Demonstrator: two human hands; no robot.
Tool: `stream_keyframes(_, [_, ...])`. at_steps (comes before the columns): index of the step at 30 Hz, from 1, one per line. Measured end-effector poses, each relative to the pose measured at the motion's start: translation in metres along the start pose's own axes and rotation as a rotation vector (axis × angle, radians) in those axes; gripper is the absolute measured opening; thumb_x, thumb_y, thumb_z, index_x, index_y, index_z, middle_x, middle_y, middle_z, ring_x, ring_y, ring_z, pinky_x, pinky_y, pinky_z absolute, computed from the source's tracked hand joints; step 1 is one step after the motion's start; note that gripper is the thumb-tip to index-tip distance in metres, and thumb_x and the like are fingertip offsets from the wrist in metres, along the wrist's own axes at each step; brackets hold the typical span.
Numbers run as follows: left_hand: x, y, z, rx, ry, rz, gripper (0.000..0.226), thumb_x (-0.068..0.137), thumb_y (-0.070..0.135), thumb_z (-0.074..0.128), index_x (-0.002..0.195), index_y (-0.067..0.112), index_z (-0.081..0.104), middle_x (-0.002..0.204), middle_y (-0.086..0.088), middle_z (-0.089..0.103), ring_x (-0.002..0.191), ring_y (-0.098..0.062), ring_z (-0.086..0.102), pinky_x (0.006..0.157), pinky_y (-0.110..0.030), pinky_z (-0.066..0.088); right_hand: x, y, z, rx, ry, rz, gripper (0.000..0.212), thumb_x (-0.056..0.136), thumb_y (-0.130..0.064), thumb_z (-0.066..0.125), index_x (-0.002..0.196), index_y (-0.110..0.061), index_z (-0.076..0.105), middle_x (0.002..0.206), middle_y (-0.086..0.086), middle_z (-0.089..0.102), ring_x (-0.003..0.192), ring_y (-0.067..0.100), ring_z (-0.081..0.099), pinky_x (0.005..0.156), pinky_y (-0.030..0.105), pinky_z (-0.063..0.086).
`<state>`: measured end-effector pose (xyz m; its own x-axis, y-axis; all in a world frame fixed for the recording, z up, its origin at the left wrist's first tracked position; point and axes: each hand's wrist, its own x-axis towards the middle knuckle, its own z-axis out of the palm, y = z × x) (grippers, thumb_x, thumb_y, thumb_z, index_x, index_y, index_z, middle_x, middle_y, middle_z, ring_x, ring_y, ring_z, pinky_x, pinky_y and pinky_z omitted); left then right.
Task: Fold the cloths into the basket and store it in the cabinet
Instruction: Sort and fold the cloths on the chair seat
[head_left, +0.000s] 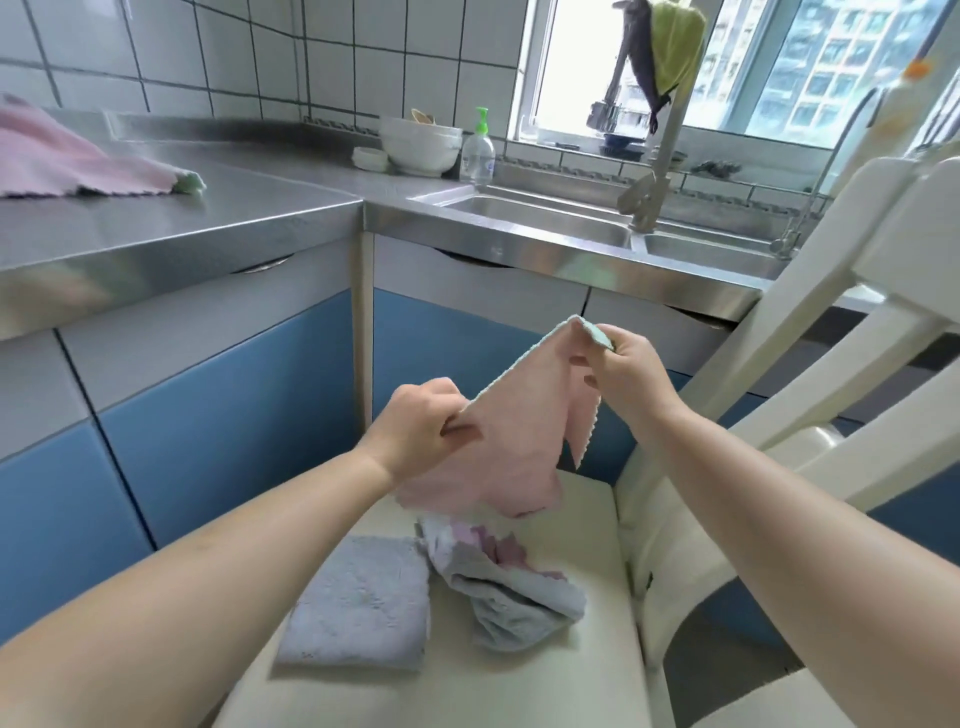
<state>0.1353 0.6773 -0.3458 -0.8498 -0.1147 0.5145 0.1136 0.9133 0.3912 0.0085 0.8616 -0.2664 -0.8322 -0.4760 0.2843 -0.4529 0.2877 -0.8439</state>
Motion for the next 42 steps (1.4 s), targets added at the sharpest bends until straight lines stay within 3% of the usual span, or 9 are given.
stream_keyframes(3, [-0.005,-0.003,-0.002,-0.049,-0.095,-0.284,0.012,0.084,0.019,0.056,0.075,0.012,0.055,0.079,0.003,0.057,0.074,-0.016,0.048,0.067,-0.031,0.037,0.002,-0.017,-0.004,0.049,-0.005,-0.014,0.039,0.094,-0.042,0.049,0.089,-0.007,0.067,0.09,0.01,0.071,0.092,0.027,0.067,0.079,0.038,0.05])
stream_keyframes(7, [-0.011,-0.012,-0.023,-0.251,0.083,-0.531,0.009,0.088,0.027,0.056,0.081,0.026,0.061,0.083,0.009,0.065,0.08,-0.015,0.058,0.066,-0.029,0.045,0.008,-0.023,-0.007,0.065,0.02,0.027,0.035,0.095,-0.04,0.047,0.094,-0.01,0.065,0.101,0.011,0.069,0.106,0.037,0.06,0.077,0.038,0.047])
stream_keyframes(12, [-0.01,-0.027,-0.07,-0.228,0.289,-0.546,0.017,0.085,0.013,0.062,0.082,0.028,0.069,0.083,0.007,0.068,0.08,-0.016,0.06,0.069,-0.027,0.044,0.013,-0.029,0.002,0.162,0.01,0.091,0.018,0.094,-0.026,0.047,0.083,-0.026,0.062,0.089,-0.003,0.063,0.106,0.023,0.063,0.075,0.032,0.045])
stream_keyframes(18, [-0.025,-0.026,-0.122,-0.193,0.317,-0.375,0.022,0.083,0.011,0.064,0.085,0.032,0.068,0.08,0.019,0.066,0.076,-0.001,0.059,0.065,-0.018,0.043,-0.005,-0.031,-0.001,0.226,0.014,-0.017,0.018,0.091,-0.025,0.051,0.083,-0.03,0.066,0.091,-0.007,0.068,0.098,0.013,0.062,0.088,0.034,0.047])
stream_keyframes(25, [-0.099,0.009,-0.113,-0.082,0.103,-0.209,0.03,0.083,0.001,0.063,0.093,0.028,0.071,0.086,0.02,0.069,0.08,-0.001,0.062,0.07,-0.018,0.048,-0.114,0.005,-0.014,0.217,0.052,-0.014,0.023,0.094,-0.02,0.05,0.088,-0.031,0.069,0.087,-0.017,0.07,0.088,0.0,0.062,0.084,0.026,0.046])
stream_keyframes(30, [-0.185,0.027,-0.072,-0.07,-0.093,-0.187,0.027,0.081,0.004,0.068,0.097,0.026,0.072,0.092,0.024,0.067,0.085,0.004,0.061,0.074,-0.019,0.049,-0.231,0.065,-0.013,0.169,0.047,0.156,0.019,0.091,-0.036,0.052,0.098,-0.03,0.069,0.098,-0.013,0.07,0.084,0.0,0.059,0.07,0.021,0.041])
stream_keyframes(34, [-0.239,0.032,-0.03,-0.137,-0.288,-0.319,0.028,0.086,0.009,0.063,0.101,0.032,0.069,0.096,0.036,0.059,0.093,0.015,0.055,0.081,-0.003,0.04,-0.287,0.112,0.001,0.058,-0.011,0.26,0.018,0.093,-0.013,0.054,0.09,-0.024,0.068,0.12,-0.011,0.058,0.12,0.005,0.045,0.098,0.027,0.034])
stream_keyframes(36, [-0.253,0.031,-0.016,-0.189,-0.339,-0.386,0.024,0.088,0.014,0.061,0.1,0.034,0.068,0.096,0.034,0.061,0.095,0.016,0.053,0.082,-0.004,0.04,-0.301,0.126,0.006,0.022,-0.047,0.298,0.02,0.093,-0.013,0.054,0.094,-0.027,0.068,0.119,-0.012,0.061,0.12,0.006,0.046,0.101,0.031,0.035])
stream_keyframes(42, [-0.27,0.025,0.008,-0.227,-0.375,-0.558,0.013,0.087,0.025,0.059,0.085,0.037,0.065,0.085,0.024,0.065,0.084,0.001,0.059,0.075,-0.022,0.046,-0.318,0.149,0.011,-0.156,-0.072,0.324,0.023,0.094,-0.023,0.052,0.076,-0.034,0.062,0.075,-0.016,0.068,0.074,-0.001,0.06,0.062,0.015,0.041])
